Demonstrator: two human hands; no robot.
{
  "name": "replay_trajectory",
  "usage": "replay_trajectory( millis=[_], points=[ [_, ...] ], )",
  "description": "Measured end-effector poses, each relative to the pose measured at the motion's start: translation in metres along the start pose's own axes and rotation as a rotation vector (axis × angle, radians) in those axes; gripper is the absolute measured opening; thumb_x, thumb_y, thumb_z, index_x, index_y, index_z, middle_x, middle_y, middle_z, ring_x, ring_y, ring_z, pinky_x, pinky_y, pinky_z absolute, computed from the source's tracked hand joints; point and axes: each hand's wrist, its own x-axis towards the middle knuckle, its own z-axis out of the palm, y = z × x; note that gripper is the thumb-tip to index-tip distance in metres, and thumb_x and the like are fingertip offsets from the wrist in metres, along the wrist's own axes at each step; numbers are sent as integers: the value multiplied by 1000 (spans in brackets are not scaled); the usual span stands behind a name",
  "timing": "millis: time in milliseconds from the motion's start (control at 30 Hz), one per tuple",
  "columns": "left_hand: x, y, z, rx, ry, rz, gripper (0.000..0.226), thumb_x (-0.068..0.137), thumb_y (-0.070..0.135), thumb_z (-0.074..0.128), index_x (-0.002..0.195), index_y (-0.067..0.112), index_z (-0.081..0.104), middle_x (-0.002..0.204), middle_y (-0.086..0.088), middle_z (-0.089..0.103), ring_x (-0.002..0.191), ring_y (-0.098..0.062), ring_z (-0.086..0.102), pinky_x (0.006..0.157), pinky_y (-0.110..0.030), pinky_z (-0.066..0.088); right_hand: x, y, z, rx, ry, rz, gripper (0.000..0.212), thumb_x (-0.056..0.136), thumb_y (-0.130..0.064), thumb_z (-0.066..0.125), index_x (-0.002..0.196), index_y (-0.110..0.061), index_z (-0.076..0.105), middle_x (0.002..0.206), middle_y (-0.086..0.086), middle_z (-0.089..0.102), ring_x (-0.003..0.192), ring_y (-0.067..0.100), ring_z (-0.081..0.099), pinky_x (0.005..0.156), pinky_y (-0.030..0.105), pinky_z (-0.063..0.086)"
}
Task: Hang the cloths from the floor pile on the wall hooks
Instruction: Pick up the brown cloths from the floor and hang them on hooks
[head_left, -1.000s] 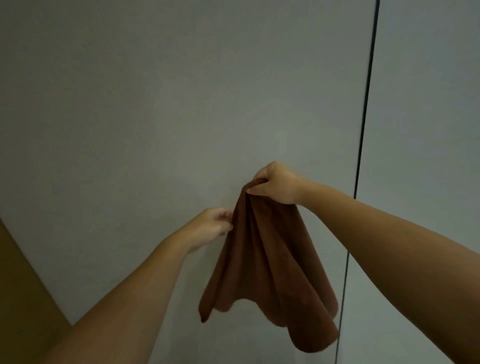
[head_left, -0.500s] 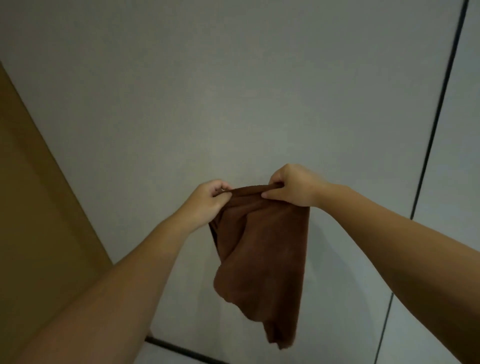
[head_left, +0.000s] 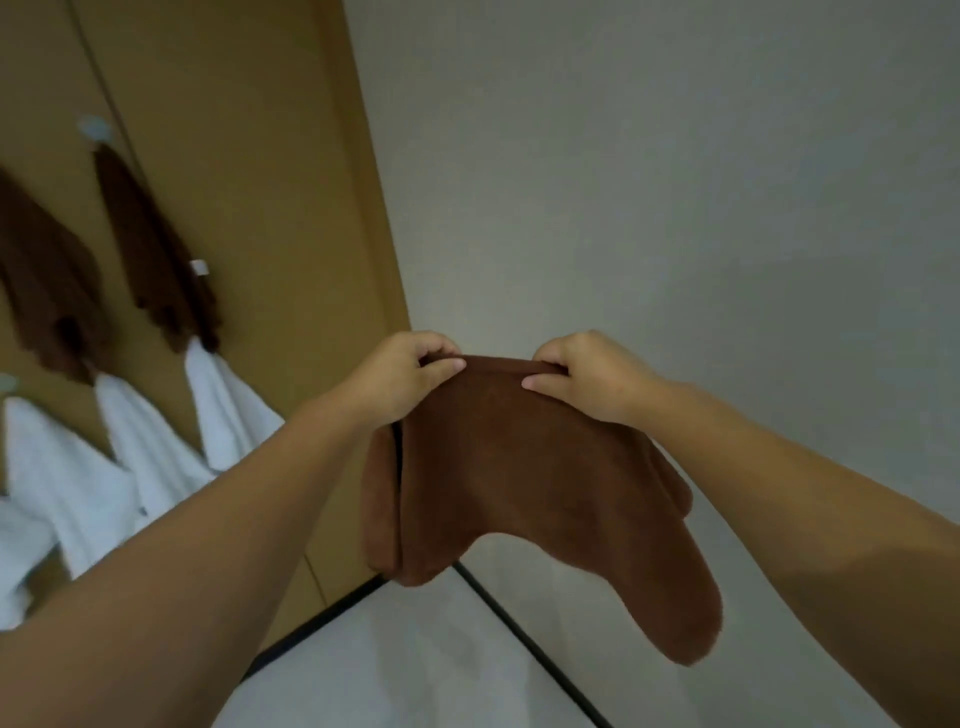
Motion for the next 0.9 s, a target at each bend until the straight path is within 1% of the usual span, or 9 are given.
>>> replay_trajectory(
  millis=[200, 333, 433, 533, 600, 700, 733, 800, 900],
  points=[
    [-56, -15, -48, 106, 116, -121, 12, 93, 24, 58, 86, 25, 68, 82, 6, 66, 76, -10, 61, 72, -25, 49, 24, -51, 18, 40, -47, -147, 21, 89, -40, 60, 87, -20, 68, 80, -5, 63, 76, 13, 59, 70, 29, 48],
    [-86, -31, -80, 141, 195, -185, 11, 92, 27, 59, 87, 24, 69, 82, 6, 66, 76, -8, 61, 69, -22, 48, 41, -90, 35, 87, -45, -239, 23, 90, -38, 59, 91, -17, 69, 83, -4, 65, 78, 13, 59, 71, 29, 48],
    [-105, -48, -108, 172, 250, -215, 14, 91, 28, 59, 92, 20, 71, 88, 2, 69, 82, -13, 64, 76, -30, 51, 59, -123, 52, 137, -44, -306, 20, 92, -35, 56, 94, -20, 68, 79, -12, 61, 79, 11, 58, 70, 27, 45],
    [-126, -70, -140, 185, 303, -248, 15, 92, 30, 58, 93, 21, 70, 88, 1, 69, 83, -13, 64, 79, -35, 53, 82, -159, 72, 177, -48, -357, 23, 95, -34, 52, 98, -20, 70, 87, -8, 66, 84, 10, 59, 76, 29, 47],
    [-139, -87, -165, 189, 345, -259, 12, 91, 30, 59, 90, 24, 69, 84, 3, 69, 79, -10, 64, 75, -32, 54, 100, -187, 87, 185, -45, -391, 25, 95, -34, 50, 97, -19, 70, 90, -5, 68, 84, 11, 60, 78, 31, 49],
    [-155, -113, -208, 208, 396, -244, 10, 91, 27, 60, 83, 29, 66, 76, 10, 65, 68, 2, 60, 61, -11, 45, 131, -232, 113, 158, -16, -445, 27, 96, -33, 49, 94, -16, 70, 87, -1, 68, 82, 14, 60, 76, 32, 48],
    [-159, -124, -224, 224, 410, -240, 9, 91, 26, 61, 83, 28, 65, 75, 10, 64, 65, 3, 58, 58, -9, 42, 142, -248, 121, 144, 2, -455, 28, 96, -32, 49, 92, -14, 70, 85, 0, 67, 81, 15, 59, 73, 32, 46],
    [-165, -147, -259, 252, 436, -245, 7, 90, 26, 62, 84, 24, 64, 75, 8, 63, 63, 0, 55, 56, -11, 41, 167, -280, 136, 135, 22, -469, 29, 97, -32, 48, 87, -14, 68, 81, 0, 66, 77, 16, 58, 67, 28, 43],
    [-172, -180, -311, 283, 453, -261, 8, 90, 25, 62, 82, 24, 62, 70, 9, 60, 59, -1, 52, 51, -11, 39, 204, -326, 156, 133, 34, -480, 28, 97, -32, 47, 90, -16, 68, 83, -1, 66, 79, 15, 59, 62, 22, 39]
  ],
)
